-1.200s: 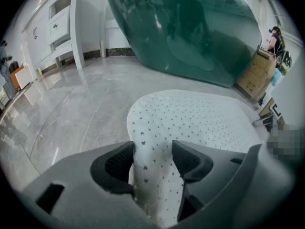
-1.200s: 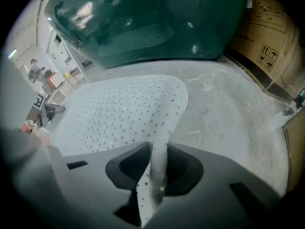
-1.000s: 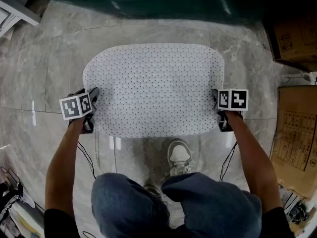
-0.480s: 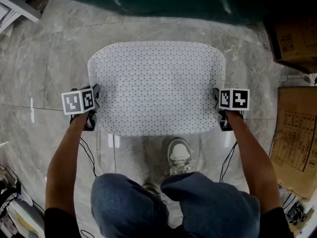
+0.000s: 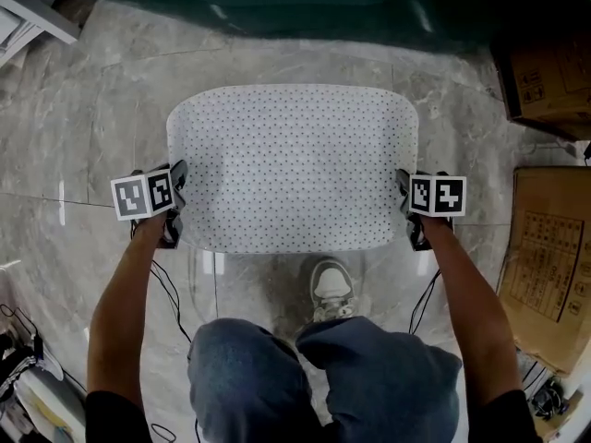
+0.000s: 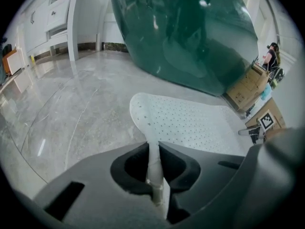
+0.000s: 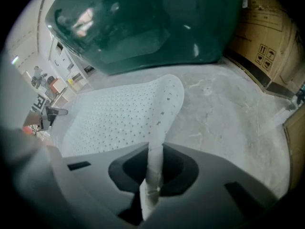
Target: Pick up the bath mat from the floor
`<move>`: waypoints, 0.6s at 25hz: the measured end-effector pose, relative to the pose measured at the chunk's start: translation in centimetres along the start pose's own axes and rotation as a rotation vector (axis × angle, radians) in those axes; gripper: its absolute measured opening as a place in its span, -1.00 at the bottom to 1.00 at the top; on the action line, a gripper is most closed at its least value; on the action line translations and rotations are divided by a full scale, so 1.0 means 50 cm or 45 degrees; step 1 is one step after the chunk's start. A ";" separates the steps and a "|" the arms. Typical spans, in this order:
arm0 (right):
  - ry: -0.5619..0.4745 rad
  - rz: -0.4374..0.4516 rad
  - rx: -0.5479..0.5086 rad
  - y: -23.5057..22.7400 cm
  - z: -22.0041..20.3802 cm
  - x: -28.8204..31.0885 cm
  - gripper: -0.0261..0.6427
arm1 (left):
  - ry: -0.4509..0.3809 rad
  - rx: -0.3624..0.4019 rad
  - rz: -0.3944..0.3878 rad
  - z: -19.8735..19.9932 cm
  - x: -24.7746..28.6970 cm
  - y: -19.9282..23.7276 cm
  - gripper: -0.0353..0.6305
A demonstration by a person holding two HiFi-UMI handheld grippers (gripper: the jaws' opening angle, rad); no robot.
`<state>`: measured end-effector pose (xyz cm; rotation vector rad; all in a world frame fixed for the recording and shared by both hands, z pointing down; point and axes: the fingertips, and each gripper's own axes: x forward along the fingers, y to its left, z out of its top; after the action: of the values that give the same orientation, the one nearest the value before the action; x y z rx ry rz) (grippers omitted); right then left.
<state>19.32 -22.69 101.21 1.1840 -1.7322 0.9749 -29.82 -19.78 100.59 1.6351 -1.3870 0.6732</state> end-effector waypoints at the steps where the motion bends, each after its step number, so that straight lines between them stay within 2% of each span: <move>1: -0.005 0.012 0.004 0.003 0.004 -0.009 -0.85 | 0.001 -0.014 -0.009 0.006 -0.009 -0.005 -0.80; 12: -0.056 0.140 0.074 0.078 0.079 -0.160 -0.85 | -0.003 -0.015 -0.059 0.090 -0.150 -0.114 -0.81; 15: -0.059 0.145 0.065 0.092 0.101 -0.219 -0.85 | 0.001 -0.022 -0.059 0.109 -0.202 -0.138 -0.81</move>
<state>16.60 -22.43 88.59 1.1588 -1.8378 1.0732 -26.24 -19.45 87.68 1.6483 -1.3463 0.6332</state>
